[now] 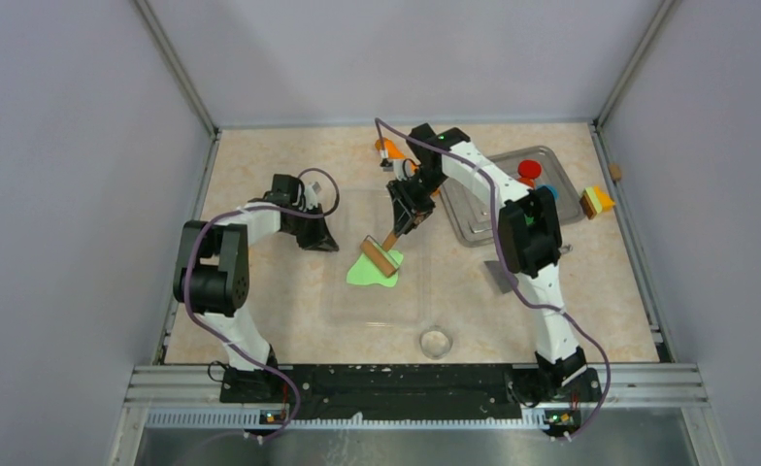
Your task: Roll out the dumpling wrappers from the dough
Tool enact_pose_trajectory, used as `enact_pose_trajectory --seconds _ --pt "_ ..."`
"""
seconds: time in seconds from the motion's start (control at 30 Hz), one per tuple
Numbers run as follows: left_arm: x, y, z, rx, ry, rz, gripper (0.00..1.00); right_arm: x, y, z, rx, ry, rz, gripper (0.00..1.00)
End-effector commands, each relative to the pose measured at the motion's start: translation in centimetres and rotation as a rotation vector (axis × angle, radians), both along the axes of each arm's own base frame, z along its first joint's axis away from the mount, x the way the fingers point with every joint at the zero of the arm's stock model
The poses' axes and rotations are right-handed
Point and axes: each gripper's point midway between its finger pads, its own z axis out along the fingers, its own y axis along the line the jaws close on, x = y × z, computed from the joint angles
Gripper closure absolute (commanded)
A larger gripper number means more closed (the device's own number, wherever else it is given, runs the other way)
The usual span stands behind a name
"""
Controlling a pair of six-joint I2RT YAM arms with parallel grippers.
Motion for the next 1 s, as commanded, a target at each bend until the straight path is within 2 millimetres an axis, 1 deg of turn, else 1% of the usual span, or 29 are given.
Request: enact_pose_trajectory --seconds 0.0,0.2,0.5,0.8,0.97 --pt "0.8 0.7 -0.5 0.027 -0.001 0.008 1.0 1.6 -3.7 -3.5 -0.239 -0.105 -0.02 1.0" --pt "0.7 0.7 -0.5 0.024 0.001 0.011 1.0 2.7 -5.6 -3.8 -0.298 -0.135 -0.048 1.0" --pt "0.7 0.8 -0.5 0.027 -0.004 0.014 1.0 3.9 -7.5 -3.8 -0.337 -0.164 -0.073 1.0" --pt "0.7 0.9 -0.5 0.028 -0.008 0.015 1.0 4.8 -9.2 -4.2 -0.371 -0.173 -0.093 1.0" --pt "0.7 0.9 -0.6 0.026 -0.008 0.015 1.0 5.1 -9.6 -4.4 -0.385 -0.182 -0.095 1.0"
